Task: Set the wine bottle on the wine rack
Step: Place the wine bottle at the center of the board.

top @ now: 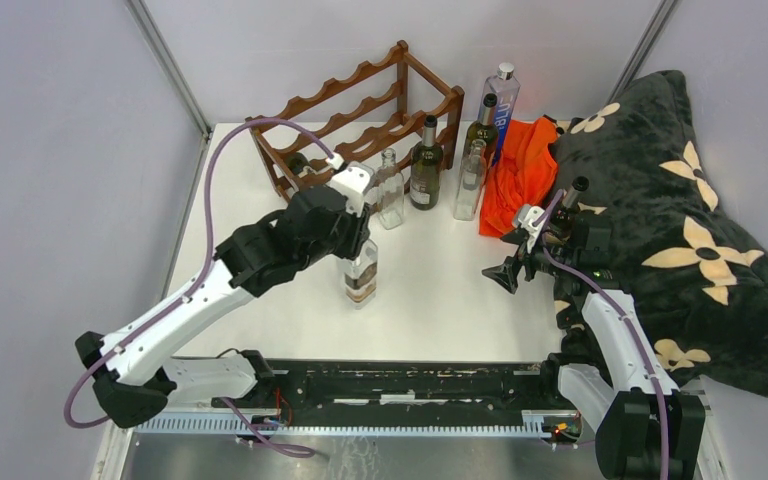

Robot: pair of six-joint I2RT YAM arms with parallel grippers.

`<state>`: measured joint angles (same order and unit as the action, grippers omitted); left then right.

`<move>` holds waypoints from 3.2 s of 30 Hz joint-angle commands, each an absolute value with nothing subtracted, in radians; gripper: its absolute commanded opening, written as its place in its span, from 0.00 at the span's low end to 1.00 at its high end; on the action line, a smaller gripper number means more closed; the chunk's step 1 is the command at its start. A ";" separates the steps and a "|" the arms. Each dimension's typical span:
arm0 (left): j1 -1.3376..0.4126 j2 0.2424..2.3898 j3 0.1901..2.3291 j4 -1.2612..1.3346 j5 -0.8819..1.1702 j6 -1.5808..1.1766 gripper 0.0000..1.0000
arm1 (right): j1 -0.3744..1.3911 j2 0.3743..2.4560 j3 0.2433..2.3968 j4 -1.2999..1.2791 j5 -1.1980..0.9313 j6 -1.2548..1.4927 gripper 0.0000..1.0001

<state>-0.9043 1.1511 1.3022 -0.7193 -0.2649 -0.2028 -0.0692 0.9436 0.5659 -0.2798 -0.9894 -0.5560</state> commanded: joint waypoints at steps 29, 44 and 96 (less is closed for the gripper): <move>-0.147 0.993 1.054 -0.408 -0.374 -0.271 0.03 | -0.075 0.929 0.574 -0.278 -0.985 -0.588 0.98; -0.146 0.844 1.047 -0.541 -0.385 -0.318 0.83 | -0.076 0.936 0.575 -0.281 -0.976 -0.590 0.98; -0.732 1.450 1.276 -0.244 -0.329 -0.416 0.95 | -0.075 0.937 0.565 -0.283 -0.954 -0.616 0.98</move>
